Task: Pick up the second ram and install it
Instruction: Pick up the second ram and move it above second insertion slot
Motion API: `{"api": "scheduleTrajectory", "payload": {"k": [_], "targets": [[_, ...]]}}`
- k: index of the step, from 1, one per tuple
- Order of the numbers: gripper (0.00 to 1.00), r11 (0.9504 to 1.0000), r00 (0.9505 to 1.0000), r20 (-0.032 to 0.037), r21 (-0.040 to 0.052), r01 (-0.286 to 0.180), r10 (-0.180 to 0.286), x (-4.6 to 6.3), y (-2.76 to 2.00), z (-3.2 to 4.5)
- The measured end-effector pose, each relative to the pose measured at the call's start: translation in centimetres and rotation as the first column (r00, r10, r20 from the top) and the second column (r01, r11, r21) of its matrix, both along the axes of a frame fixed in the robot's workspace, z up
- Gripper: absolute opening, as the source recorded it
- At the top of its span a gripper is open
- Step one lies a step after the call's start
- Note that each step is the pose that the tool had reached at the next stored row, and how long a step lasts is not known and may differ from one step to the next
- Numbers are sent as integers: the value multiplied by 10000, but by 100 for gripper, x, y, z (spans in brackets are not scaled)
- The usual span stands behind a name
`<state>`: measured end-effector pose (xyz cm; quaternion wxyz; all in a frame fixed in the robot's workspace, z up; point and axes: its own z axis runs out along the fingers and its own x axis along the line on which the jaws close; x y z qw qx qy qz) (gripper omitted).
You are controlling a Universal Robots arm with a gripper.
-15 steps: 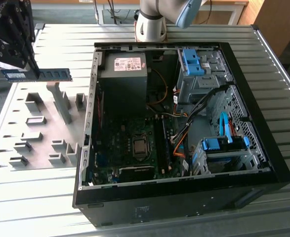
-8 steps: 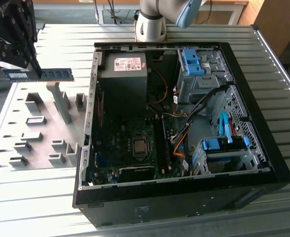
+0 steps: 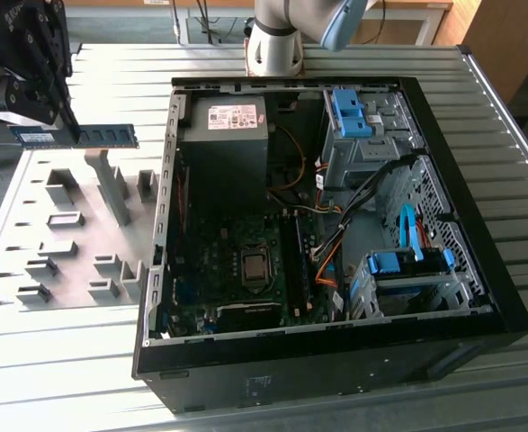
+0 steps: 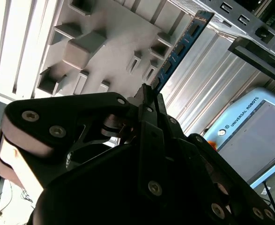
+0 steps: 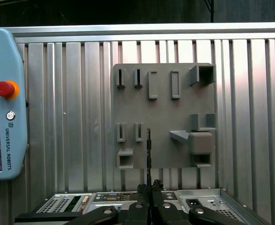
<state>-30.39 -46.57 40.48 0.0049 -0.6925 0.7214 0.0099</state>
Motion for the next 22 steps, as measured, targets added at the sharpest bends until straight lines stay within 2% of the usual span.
{"api": "scheduleTrajectory", "payload": {"k": [22], "targets": [[14, 10000, 10000, 0, 1, 0, 0, 128, 0, 0]]}}
